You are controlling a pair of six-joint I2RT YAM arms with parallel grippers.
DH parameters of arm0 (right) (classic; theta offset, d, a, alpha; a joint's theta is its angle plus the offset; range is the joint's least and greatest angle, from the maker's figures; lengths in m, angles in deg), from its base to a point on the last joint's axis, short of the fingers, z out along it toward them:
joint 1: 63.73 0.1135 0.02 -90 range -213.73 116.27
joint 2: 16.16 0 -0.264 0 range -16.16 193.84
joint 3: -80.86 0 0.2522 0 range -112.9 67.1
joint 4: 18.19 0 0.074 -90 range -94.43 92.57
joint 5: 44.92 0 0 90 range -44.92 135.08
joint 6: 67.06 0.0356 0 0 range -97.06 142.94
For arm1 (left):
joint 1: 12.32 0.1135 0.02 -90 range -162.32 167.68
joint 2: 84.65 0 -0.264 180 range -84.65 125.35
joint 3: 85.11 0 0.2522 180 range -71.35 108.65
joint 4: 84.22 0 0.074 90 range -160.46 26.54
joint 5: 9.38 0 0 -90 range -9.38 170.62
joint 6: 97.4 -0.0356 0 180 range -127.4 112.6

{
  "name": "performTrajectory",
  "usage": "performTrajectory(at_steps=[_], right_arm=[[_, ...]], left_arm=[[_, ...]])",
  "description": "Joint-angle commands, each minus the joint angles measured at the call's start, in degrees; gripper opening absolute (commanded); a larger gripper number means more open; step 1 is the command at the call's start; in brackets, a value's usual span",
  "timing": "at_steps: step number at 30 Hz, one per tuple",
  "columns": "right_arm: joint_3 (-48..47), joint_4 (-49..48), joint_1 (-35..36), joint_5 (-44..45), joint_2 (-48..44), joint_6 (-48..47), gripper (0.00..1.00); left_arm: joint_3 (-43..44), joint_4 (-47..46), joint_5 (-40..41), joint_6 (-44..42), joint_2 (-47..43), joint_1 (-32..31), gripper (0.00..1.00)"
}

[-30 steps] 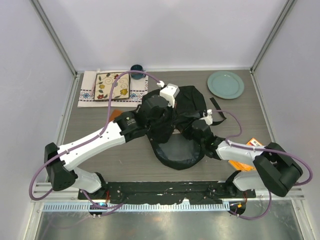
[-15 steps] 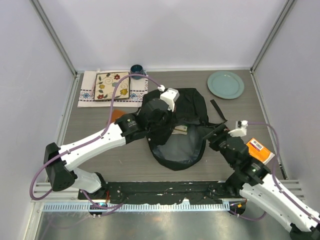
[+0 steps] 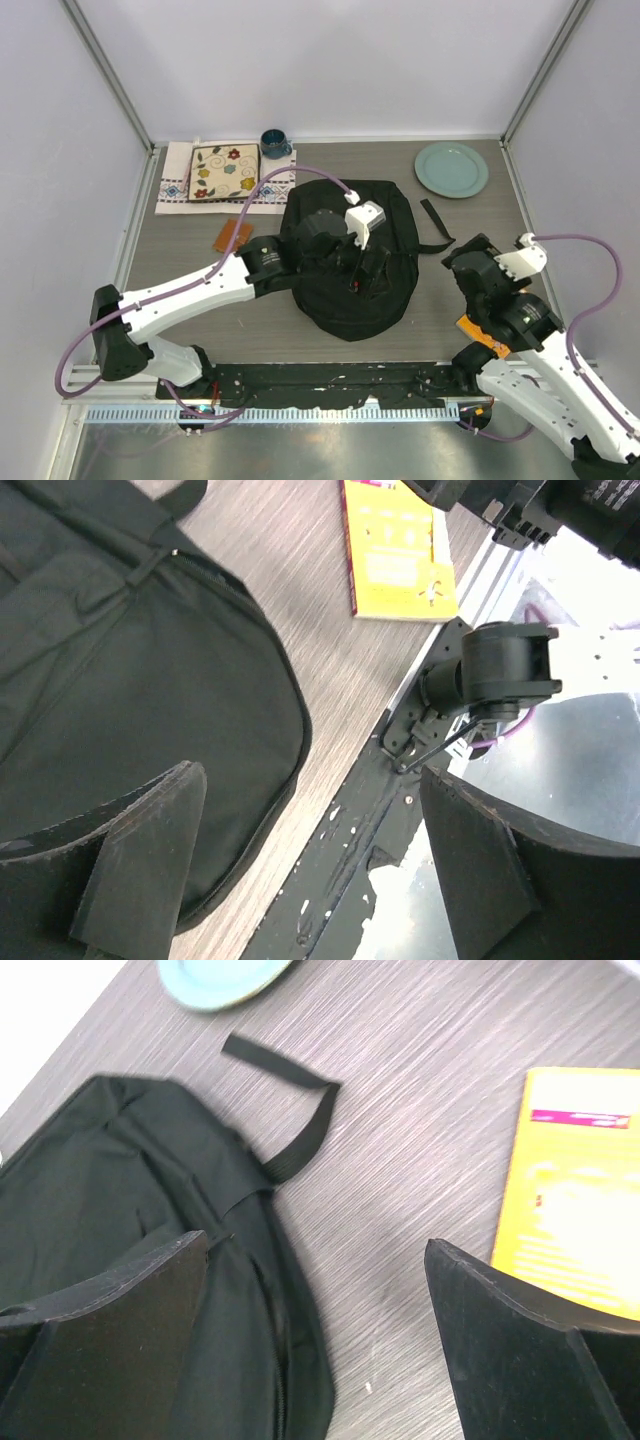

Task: Pack the student bag
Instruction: Pick up the book from the center of the board.

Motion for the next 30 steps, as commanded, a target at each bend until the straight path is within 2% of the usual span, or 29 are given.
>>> performTrajectory(at_steps=[1,4,6,7,10,11,13,15,18,23,30], right_arm=[[-4.11,6.25,-5.84,5.81,0.20,-0.86,0.95],[-4.90,5.90,-11.81,0.02,6.53,-4.57,0.98],[-3.94,1.96,-15.51,-3.94,9.87,-9.75,1.00],[-3.50,0.38,-17.62,-9.35,10.66,-11.16,1.00],[-1.30,-5.17,-29.65,-21.21,13.21,-15.91,1.00],[-0.43,-6.48,-38.56,-24.84,13.92,-17.22,1.00],[-0.16,-6.41,-47.04,-32.04,15.59,-20.21,1.00],[-0.68,-5.10,-54.43,-32.96,15.94,-20.49,1.00],[-2.70,-1.58,-55.69,-27.52,14.63,-17.60,1.00],[2.02,-1.31,-60.87,-30.14,13.57,-13.29,1.00],[6.43,-4.12,-73.45,-33.59,15.77,-13.99,1.00]], left_arm=[[6.30,-3.55,-1.71,-1.17,1.57,0.10,0.96],[10.69,-3.73,-2.06,-1.61,5.69,0.10,1.00],[12.63,-3.73,-2.15,-1.88,7.81,0.10,1.00],[14.30,-3.73,-1.71,-1.70,9.99,0.10,1.00],[17.81,-4.08,-1.62,-1.70,13.34,0.10,0.99],[18.87,-4.08,-1.97,-1.53,15.36,0.10,1.00],[22.20,-3.82,-3.20,-1.61,17.74,0.10,1.00],[24.06,-3.99,-4.26,-1.44,20.73,0.10,1.00],[26.00,-5.13,-5.22,-0.91,24.15,0.27,0.99],[29.87,-6.45,-9.00,1.37,29.43,0.97,1.00],[35.66,-12.94,-22.53,10.16,39.19,5.37,1.00]])
